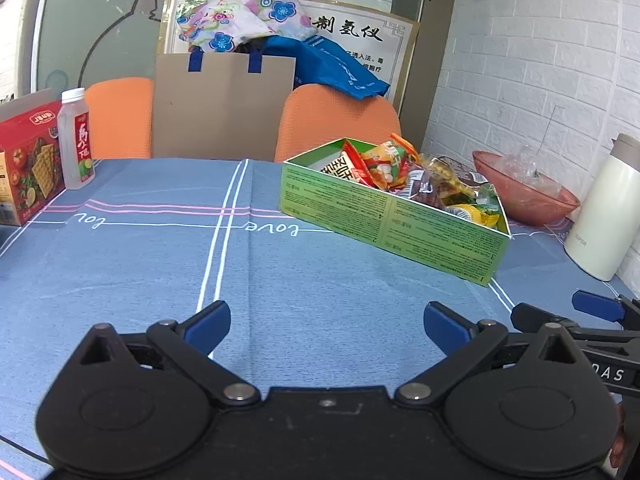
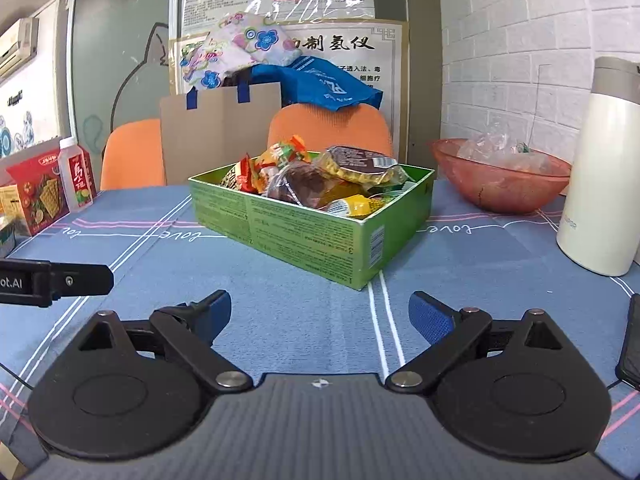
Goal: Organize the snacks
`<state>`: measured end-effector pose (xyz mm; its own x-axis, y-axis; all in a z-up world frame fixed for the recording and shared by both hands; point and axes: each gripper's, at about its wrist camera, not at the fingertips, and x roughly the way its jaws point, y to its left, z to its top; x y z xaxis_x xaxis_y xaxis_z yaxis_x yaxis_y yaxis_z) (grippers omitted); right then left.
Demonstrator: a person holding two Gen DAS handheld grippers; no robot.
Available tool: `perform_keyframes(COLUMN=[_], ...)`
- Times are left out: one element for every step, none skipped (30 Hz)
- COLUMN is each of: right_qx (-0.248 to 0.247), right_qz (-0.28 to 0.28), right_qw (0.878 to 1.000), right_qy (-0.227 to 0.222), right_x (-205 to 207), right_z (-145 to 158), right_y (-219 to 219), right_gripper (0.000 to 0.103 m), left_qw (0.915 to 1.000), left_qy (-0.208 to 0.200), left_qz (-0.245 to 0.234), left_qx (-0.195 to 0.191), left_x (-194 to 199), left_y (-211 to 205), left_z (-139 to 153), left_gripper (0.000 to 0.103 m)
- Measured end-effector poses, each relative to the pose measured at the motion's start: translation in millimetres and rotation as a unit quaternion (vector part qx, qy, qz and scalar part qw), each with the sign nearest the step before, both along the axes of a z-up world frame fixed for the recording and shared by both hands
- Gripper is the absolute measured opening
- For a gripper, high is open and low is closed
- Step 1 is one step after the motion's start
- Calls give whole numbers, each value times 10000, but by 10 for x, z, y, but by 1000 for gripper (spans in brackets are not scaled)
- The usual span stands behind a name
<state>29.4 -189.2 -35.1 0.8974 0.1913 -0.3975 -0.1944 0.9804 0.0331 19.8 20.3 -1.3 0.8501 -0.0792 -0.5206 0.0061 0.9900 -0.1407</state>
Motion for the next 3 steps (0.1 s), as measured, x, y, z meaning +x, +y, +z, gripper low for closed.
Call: perform_keyframes(right_qx=[-6,-13,-19], right_qz=[17,26,25], right_qw=[10000,10000,10000], right_qy=[-5,-16,-37], right_x=[4,2,-4], right_z=[5,14,24], right_y=[14,29,47], right_gripper=[103,103,103], left_qw=[10000,10000,10000], left_qy=[-3,-14,-29], left_qz=[17,35,48], left_qx=[-12,-14,0], left_x=[-5,-9,-15], left_y=[11,22,30], left_z=[4,6,11], left_gripper=[103,103,103])
